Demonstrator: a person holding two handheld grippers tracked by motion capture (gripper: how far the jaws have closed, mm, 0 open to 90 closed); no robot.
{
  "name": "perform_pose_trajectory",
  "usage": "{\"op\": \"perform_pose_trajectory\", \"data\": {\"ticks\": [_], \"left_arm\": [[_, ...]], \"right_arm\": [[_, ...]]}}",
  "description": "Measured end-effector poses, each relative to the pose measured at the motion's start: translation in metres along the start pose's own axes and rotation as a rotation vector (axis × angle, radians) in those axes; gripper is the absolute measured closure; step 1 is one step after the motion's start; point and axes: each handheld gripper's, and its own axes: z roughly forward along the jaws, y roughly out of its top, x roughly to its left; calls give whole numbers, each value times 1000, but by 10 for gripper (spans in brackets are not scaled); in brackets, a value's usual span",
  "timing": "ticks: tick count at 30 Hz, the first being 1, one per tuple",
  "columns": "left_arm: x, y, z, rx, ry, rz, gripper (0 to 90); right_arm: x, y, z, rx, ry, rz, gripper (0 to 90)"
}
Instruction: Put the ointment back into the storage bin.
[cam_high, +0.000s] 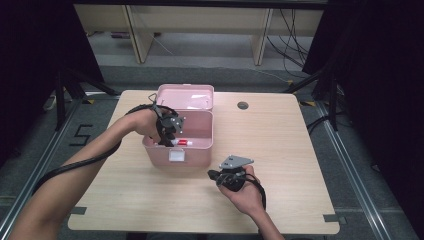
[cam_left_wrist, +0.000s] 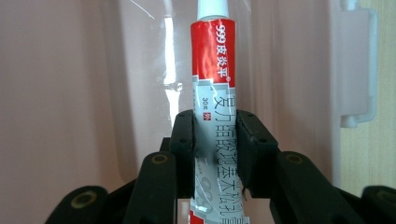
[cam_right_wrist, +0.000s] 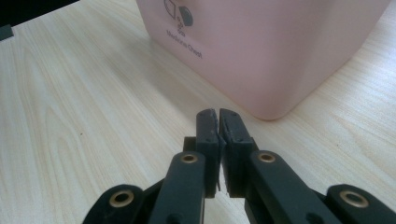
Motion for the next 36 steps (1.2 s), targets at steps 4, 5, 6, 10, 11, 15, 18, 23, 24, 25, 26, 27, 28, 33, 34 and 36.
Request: {"op": "perform_pose_trajectory", "data": {"ticks": [4, 5, 6, 10, 11, 15, 18, 23, 24, 25, 26, 27, 28, 33, 34, 36], "left_arm": [[1, 0, 3, 2, -6, -4, 696], [1, 0, 3, 10, -5, 2, 697], [3, 0, 2, 27, -1, 22, 696], [4, 0, 3, 34, -1, 26, 696], [4, 0, 3, 31, -3, 20, 697], [3, 1, 6, 14, -12, -6, 696], [6, 1, 6, 37, -8, 17, 696], [8, 1, 8, 38, -12, 11, 696], [8, 1, 8, 37, -13, 10, 696], [9, 1, 9, 44, -14, 14, 697], [9, 1, 9, 41, -14, 8, 696], [10, 1, 9, 46, -13, 13, 696], [10, 1, 10, 46, -15, 10, 696], [12, 1, 11, 45, -19, -1, 696], [12, 1, 12, 46, -20, -1, 696], [12, 1, 12, 47, -24, -2, 696]], "right_arm": [[0, 0, 0, -1, -1, 2, 877], [0, 0, 0, -1, 0, 3, 877], [0, 0, -1, 2, 2, 3, 877], [0, 0, -1, 2, 2, 3, 876], [0, 0, -1, 2, 2, 2, 877], [0, 0, -1, 2, 2, 4, 877], [0, 0, -1, -1, 0, 2, 876], [0, 0, -1, -1, 0, 1, 877], [0, 0, 0, -2, 0, -1, 876], [0, 0, 0, -1, 0, 2, 876], [-1, -1, 0, -5, -4, -12, 877], [0, 0, 0, 1, 0, 0, 877], [0, 0, 0, 1, 4, 0, 876], [0, 0, 0, 0, -1, 1, 876], [-1, 0, 0, 1, 0, 2, 876], [0, -1, -1, 2, 0, 3, 876]]}}
